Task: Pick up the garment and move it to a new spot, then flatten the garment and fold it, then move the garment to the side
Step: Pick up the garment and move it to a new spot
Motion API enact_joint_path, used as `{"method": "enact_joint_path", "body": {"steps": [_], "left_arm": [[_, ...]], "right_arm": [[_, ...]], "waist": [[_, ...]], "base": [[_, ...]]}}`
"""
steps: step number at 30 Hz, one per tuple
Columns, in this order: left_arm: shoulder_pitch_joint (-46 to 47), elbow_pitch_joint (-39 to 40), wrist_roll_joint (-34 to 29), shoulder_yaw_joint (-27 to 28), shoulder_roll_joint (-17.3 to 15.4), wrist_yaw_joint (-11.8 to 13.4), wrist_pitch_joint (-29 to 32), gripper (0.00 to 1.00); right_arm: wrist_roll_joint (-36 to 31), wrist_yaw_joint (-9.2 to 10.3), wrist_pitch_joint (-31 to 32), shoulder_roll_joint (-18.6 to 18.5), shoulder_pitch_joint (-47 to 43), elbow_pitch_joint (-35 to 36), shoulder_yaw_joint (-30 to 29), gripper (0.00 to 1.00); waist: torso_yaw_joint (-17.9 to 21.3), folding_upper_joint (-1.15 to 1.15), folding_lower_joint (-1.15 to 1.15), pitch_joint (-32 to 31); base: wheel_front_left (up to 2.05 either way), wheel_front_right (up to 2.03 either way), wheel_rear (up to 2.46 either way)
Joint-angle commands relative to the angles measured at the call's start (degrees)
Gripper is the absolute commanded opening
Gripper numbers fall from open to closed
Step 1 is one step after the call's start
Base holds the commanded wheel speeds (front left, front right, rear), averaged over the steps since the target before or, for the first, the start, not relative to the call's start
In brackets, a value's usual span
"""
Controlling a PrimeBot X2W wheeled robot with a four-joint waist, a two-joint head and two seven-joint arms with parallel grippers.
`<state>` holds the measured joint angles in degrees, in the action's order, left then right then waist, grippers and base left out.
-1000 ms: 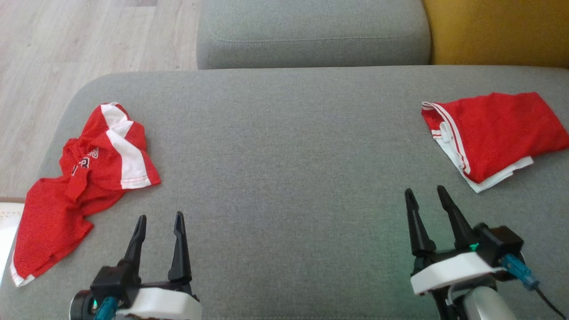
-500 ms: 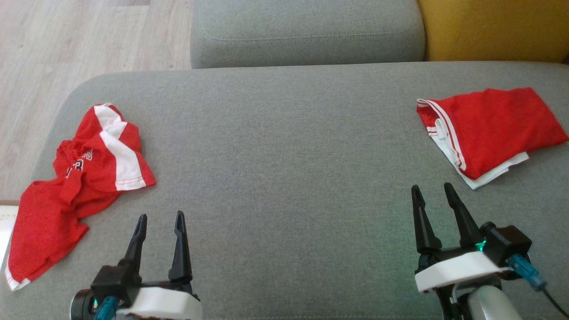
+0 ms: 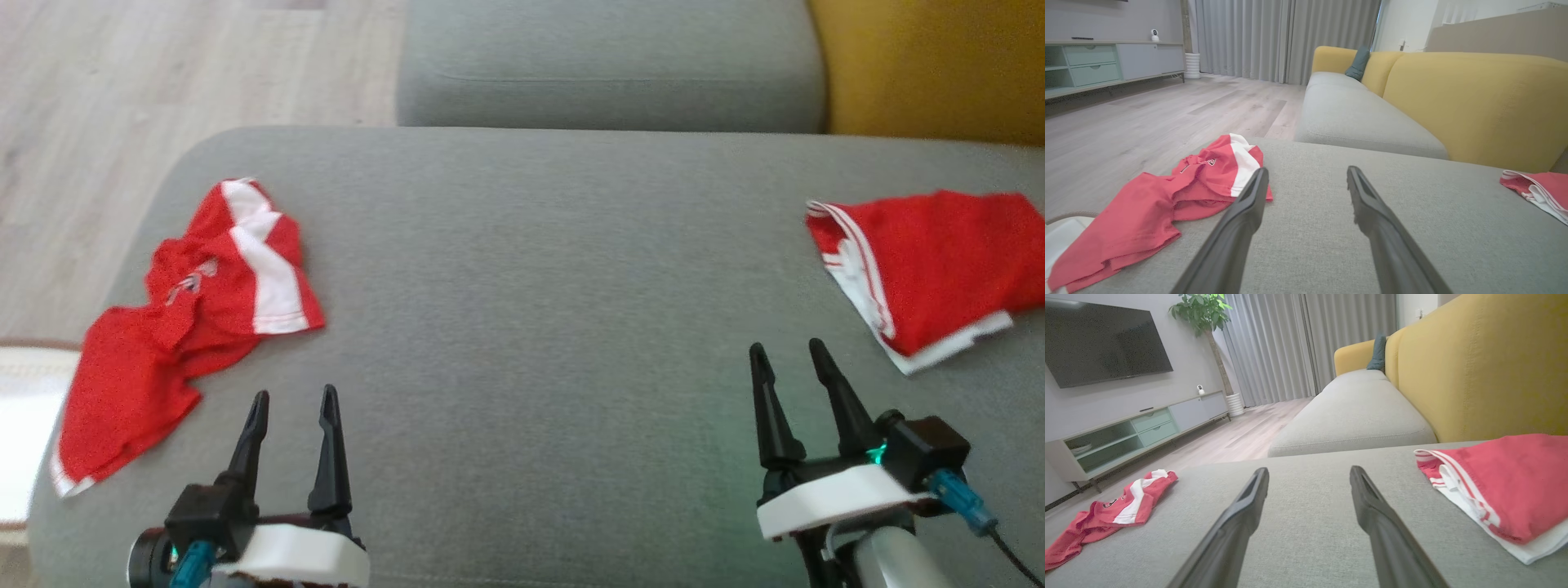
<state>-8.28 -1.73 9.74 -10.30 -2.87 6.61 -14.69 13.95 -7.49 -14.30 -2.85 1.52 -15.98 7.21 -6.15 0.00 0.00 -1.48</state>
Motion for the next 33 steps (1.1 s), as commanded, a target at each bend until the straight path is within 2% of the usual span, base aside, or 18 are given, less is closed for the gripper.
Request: {"method": "enact_joint_path", "body": {"steps": [1,9,18,28,33], "left_arm": [[2.1,1.8,-0.1,2.2,0.0,-0.1,-0.3,1.00],[1.4,2.7,0.3,5.5,0.0,-0.2,-0.3,1.00],[-0.6,4.0,-1.6,6.4,0.0,-0.9,-0.3,1.00],[-2.3,6.9,-0.5,10.7,0.0,0.6,-0.3,1.00],[-2.7,7.6,-0.2,11.3,0.0,0.7,-0.3,1.00]], "right_arm": [[0.5,0.00,-0.7,0.0,0.9,1.4,1.8,1.00],[2.3,0.00,-0.7,0.0,0.5,1.0,5.5,1.00],[4.5,0.00,-0.7,0.0,0.4,0.6,9.0,1.00],[5.3,0.00,-0.7,0.0,3.6,-1.4,15.5,1.00],[5.5,0.00,-0.7,0.0,4.9,-2.4,16.4,1.00]], "waist": [[-2.2,0.00,0.00,-0.5],[-10.0,0.00,0.00,-1.6],[-18.4,0.00,0.00,-2.7],[-20.8,0.00,0.00,-1.4],[-21.1,0.00,0.00,-1.2]], "base": [[0.00,0.00,0.00],[0.00,0.00,0.00],[0.00,0.00,0.00],[0.00,0.00,0.00],[0.00,0.00,0.00]]}}
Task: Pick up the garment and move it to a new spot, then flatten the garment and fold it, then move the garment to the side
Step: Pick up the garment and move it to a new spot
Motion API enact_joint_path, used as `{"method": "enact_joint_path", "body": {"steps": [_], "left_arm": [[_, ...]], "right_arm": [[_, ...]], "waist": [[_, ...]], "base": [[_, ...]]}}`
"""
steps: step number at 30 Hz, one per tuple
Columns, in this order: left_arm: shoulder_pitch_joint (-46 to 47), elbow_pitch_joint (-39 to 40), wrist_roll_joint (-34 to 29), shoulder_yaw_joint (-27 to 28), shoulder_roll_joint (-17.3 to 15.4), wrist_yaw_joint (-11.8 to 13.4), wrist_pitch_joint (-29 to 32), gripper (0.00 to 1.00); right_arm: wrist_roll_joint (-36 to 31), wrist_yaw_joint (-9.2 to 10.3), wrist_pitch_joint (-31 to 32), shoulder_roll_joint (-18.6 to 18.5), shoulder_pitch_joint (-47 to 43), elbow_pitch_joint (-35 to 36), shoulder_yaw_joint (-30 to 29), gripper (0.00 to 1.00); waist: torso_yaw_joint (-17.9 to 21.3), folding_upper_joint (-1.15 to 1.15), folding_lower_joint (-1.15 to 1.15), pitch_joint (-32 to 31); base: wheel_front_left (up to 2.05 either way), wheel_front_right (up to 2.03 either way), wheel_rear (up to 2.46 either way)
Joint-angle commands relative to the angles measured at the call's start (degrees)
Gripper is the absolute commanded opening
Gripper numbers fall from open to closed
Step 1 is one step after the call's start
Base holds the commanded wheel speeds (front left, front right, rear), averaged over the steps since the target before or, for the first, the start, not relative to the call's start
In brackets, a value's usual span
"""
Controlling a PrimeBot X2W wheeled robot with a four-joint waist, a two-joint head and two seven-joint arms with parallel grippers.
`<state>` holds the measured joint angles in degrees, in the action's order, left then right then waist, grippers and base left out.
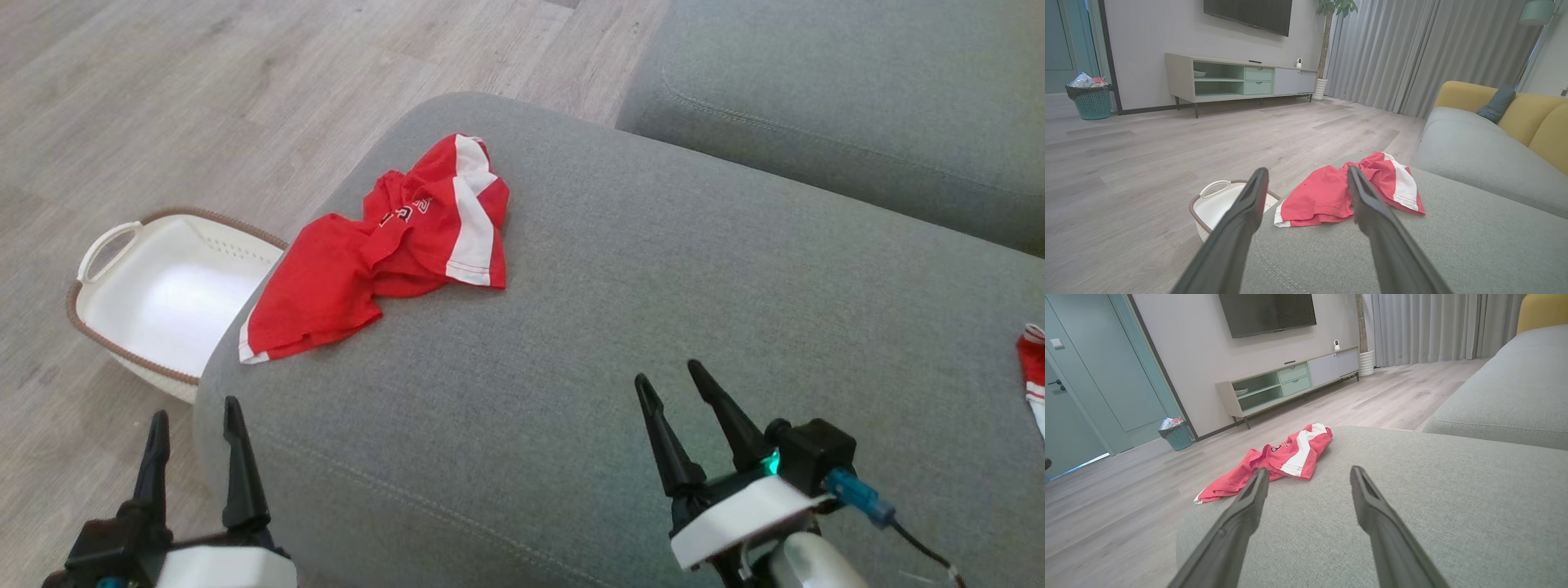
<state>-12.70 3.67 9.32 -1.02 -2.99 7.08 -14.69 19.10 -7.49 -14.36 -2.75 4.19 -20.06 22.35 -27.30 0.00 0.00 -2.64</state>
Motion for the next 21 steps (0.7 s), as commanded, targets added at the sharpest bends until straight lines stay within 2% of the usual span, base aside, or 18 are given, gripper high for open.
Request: {"method": "enact_joint_path", "body": {"steps": [1,12,21], "left_arm": [[1.6,2.2,0.2,2.1,0.1,0.3,-0.3,1.00],[1.9,2.1,0.4,3.8,0.1,-0.5,-0.3,1.00],[6.9,-2.3,0.3,6.7,-1.1,-5.4,-0.3,1.00]], "right_arm": [[0.4,0.00,-0.6,-0.1,2.4,1.5,1.3,1.00],[1.0,0.00,-0.6,-0.1,2.4,1.3,0.7,1.00],[-2.1,0.00,-0.6,-0.1,1.6,1.4,-5.2,1.00]], "waist": [[0.0,0.00,0.00,0.0],[0.3,0.00,0.00,0.1],[1.0,0.00,0.00,2.5]], "base": [[0.00,0.00,0.00],[0.00,0.00,0.00],[0.00,0.00,0.00]]}}
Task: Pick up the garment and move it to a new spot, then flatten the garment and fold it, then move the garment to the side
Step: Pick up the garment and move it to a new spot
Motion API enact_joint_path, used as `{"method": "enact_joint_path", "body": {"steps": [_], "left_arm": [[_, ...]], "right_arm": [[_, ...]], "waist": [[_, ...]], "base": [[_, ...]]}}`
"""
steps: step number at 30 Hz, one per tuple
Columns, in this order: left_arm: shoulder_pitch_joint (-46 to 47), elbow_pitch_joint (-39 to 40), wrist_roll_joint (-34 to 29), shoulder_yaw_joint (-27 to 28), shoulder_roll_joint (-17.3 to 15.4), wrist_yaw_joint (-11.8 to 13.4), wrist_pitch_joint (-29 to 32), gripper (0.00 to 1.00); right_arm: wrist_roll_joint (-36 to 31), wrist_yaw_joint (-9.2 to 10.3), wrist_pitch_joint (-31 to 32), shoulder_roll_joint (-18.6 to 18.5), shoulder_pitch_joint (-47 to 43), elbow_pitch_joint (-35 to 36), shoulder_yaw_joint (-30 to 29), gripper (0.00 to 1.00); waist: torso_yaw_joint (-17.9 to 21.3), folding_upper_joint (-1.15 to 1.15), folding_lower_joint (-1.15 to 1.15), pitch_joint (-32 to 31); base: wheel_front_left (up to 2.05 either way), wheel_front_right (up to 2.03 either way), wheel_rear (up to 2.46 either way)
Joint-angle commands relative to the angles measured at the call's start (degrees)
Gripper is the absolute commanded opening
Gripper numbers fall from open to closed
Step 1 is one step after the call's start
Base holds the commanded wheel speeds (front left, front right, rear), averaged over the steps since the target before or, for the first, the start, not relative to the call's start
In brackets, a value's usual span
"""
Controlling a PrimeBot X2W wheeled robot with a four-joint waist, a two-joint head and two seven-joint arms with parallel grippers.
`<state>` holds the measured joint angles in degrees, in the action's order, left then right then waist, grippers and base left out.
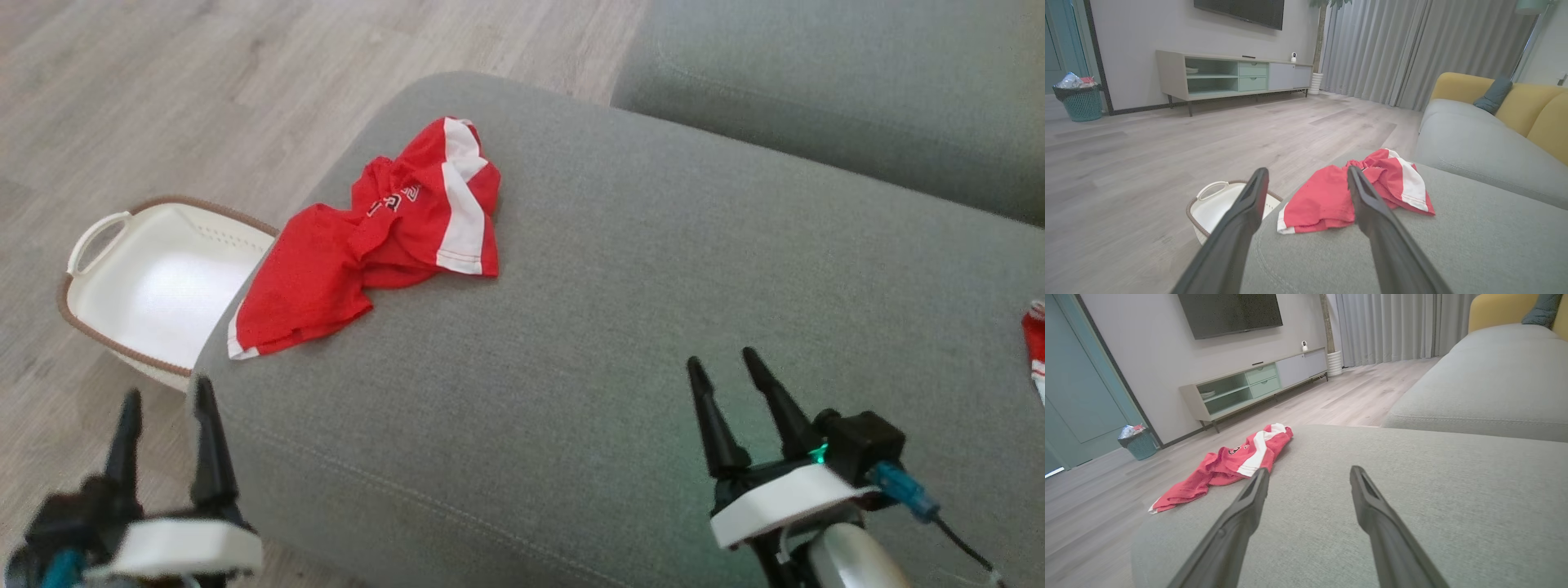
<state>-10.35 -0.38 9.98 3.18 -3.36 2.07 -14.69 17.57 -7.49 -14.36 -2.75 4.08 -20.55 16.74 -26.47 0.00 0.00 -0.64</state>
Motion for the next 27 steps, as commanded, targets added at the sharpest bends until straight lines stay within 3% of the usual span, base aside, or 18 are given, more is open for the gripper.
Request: {"method": "enact_joint_path", "body": {"steps": [1,4,7,14,19,27], "left_arm": [[5.5,1.2,-0.3,2.8,-1.2,-1.0,-0.3,1.00],[10.1,-3.8,0.7,3.6,-4.4,-3.7,-0.2,1.00],[15.2,-7.7,1.9,4.7,-7.1,-4.7,2.9,1.00],[26.5,-20.7,6.9,2.7,-13.7,-8.6,17.0,1.00],[32.4,-28.7,11.5,0.5,-17.3,-9.4,24.7,1.00],[38.4,-38.3,16.5,-5.7,-22.3,-9.5,28.4,1.00]], "right_arm": [[-1.1,0.00,-0.6,-0.1,1.6,2.1,-0.5,1.00],[-4.3,0.00,-0.1,-0.1,2.5,3.0,-3.4,1.00],[-7.9,0.00,1.5,-0.1,3.8,4.8,-5.0,1.00],[-13.4,0.00,5.3,-0.1,5.4,10.7,-8.3,1.00],[-17.0,0.00,7.9,-0.1,7.4,14.5,-10.3,1.00],[-19.1,0.00,10.2,-0.1,8.6,18.9,-11.9,1.00]], "waist": [[0.3,0.00,0.00,0.9],[2.0,0.00,0.00,4.0],[3.6,0.00,0.00,7.0],[6.9,0.00,0.00,12.8],[9.5,0.00,0.00,16.5],[12.3,0.00,0.00,19.2]], "base": [[0.00,0.00,0.00],[0.00,0.00,0.00],[0.00,0.00,0.00],[0.00,0.00,0.00],[0.00,0.00,0.00],[0.00,0.00,0.00]]}}
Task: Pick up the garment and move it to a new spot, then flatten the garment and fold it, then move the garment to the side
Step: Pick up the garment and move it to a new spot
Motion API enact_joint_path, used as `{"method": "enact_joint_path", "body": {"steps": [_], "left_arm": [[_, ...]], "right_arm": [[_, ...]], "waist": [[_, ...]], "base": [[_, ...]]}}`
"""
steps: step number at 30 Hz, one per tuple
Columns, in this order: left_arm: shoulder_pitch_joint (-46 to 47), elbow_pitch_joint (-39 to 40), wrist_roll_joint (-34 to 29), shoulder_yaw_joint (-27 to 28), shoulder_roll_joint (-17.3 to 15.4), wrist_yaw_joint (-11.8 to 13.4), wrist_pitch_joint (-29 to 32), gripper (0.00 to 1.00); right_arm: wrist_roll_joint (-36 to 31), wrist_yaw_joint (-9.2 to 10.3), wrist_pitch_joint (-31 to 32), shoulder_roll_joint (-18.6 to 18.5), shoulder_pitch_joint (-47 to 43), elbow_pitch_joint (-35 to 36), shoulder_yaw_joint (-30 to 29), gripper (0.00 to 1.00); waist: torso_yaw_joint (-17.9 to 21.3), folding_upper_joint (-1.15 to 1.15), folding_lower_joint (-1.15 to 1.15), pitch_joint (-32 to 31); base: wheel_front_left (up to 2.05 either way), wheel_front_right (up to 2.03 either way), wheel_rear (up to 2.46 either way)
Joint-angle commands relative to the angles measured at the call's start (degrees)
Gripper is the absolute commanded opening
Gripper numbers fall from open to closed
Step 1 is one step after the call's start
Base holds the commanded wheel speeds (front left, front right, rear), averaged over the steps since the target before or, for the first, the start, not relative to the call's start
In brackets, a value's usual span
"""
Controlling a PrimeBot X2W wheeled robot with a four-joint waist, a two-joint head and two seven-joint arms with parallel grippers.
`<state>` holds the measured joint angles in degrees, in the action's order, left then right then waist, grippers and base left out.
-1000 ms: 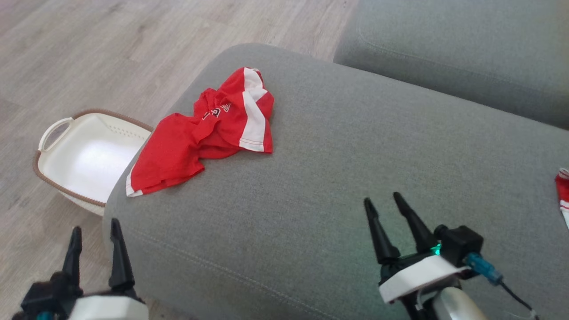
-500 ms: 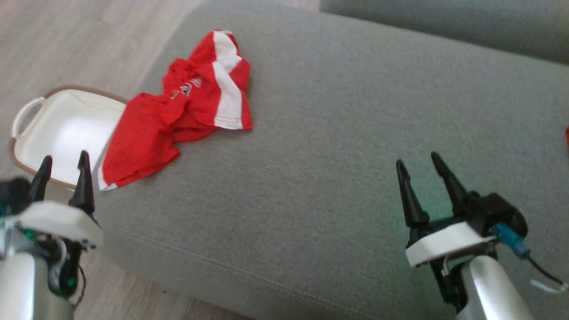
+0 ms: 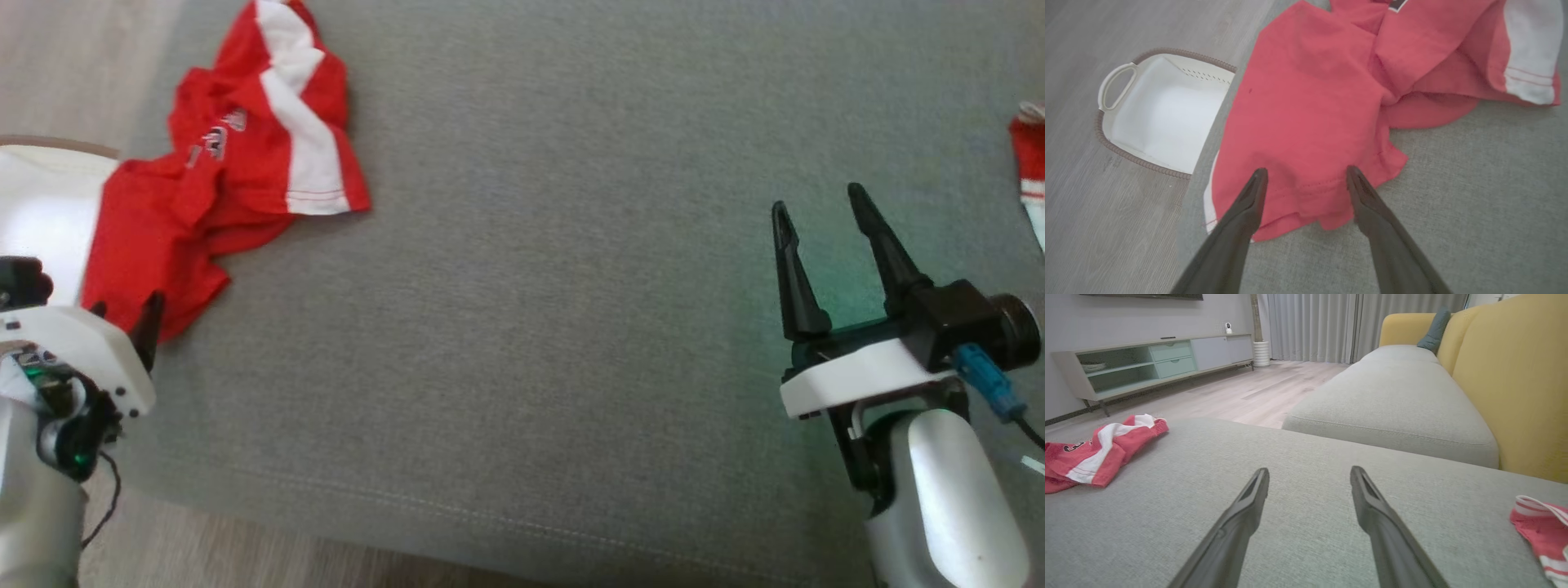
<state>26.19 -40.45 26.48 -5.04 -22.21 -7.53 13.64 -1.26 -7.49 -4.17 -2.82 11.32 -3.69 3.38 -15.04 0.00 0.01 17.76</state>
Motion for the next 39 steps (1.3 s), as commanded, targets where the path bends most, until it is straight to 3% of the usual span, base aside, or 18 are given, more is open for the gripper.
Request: {"method": "enact_joint_path", "body": {"steps": [1,8,16,17,18,19,24,28,32,39], "left_arm": [[2.6,0.3,0.8,1.4,-4.0,0.1,0.3,1.00],[8.2,-9.1,5.8,-4.0,-6.5,0.1,1.5,1.00],[12.9,-15.7,9.8,-8.9,-6.8,0.1,1.5,1.00],[13.3,-16.0,10.6,-9.7,-6.6,0.0,2.0,0.75],[13.6,-16.1,11.4,-10.5,-6.4,0.0,2.4,0.25],[13.8,-15.9,12.2,-11.4,-6.4,0.0,2.7,0.00],[13.8,-14.6,16.0,-15.7,-7.3,0.0,2.3,0.00],[13.5,-11.5,17.9,-19.0,-9.9,0.0,-0.7,0.00],[13.2,-6.3,19.5,-22.4,-12.6,0.0,-3.6,0.00],[12.0,4.8,25.2,-24.8,-14.9,0.0,-3.7,0.00]], "right_arm": [[-0.5,0.00,0.2,-0.1,1.4,2.5,1.3,1.00],[-1.0,0.00,1.3,-0.1,1.6,5.0,1.5,1.00],[-1.4,0.00,2.1,-0.7,1.9,7.2,0.8,1.00],[-1.5,0.00,2.3,-0.8,1.9,7.4,0.6,1.00],[-1.5,0.00,2.4,-0.9,1.9,7.6,0.5,1.00],[-1.6,0.00,2.5,-0.9,1.9,7.7,0.3,1.00],[-1.7,0.00,2.4,-0.8,1.6,7.6,0.4,1.00],[-1.0,0.00,1.4,-0.6,1.7,6.3,0.5,1.00],[0.0,0.00,0.0,-0.3,1.4,4.0,0.4,1.00],[1.1,0.00,-2.3,-0.1,1.3,0.5,0.0,1.00]], "waist": [[1.1,0.00,-0.01,1.0],[2.6,0.00,-0.01,2.8],[3.1,0.00,-0.01,4.6],[3.1,0.00,-0.01,4.8],[3.0,0.00,-0.01,4.9],[2.9,0.00,-0.01,4.9],[2.5,0.00,-0.01,4.1],[2.6,0.00,-0.01,2.0],[2.9,0.00,-0.01,-1.1],[4.1,0.00,-0.01,-5.9]], "base": [[0.00,0.00,0.00],[0.00,0.00,0.00],[0.00,0.00,0.00],[0.00,0.00,0.00],[0.00,0.00,0.00],[0.00,0.00,0.00],[0.00,0.00,0.00],[0.00,0.00,0.00],[0.00,0.00,0.00],[0.00,0.00,0.00]]}}
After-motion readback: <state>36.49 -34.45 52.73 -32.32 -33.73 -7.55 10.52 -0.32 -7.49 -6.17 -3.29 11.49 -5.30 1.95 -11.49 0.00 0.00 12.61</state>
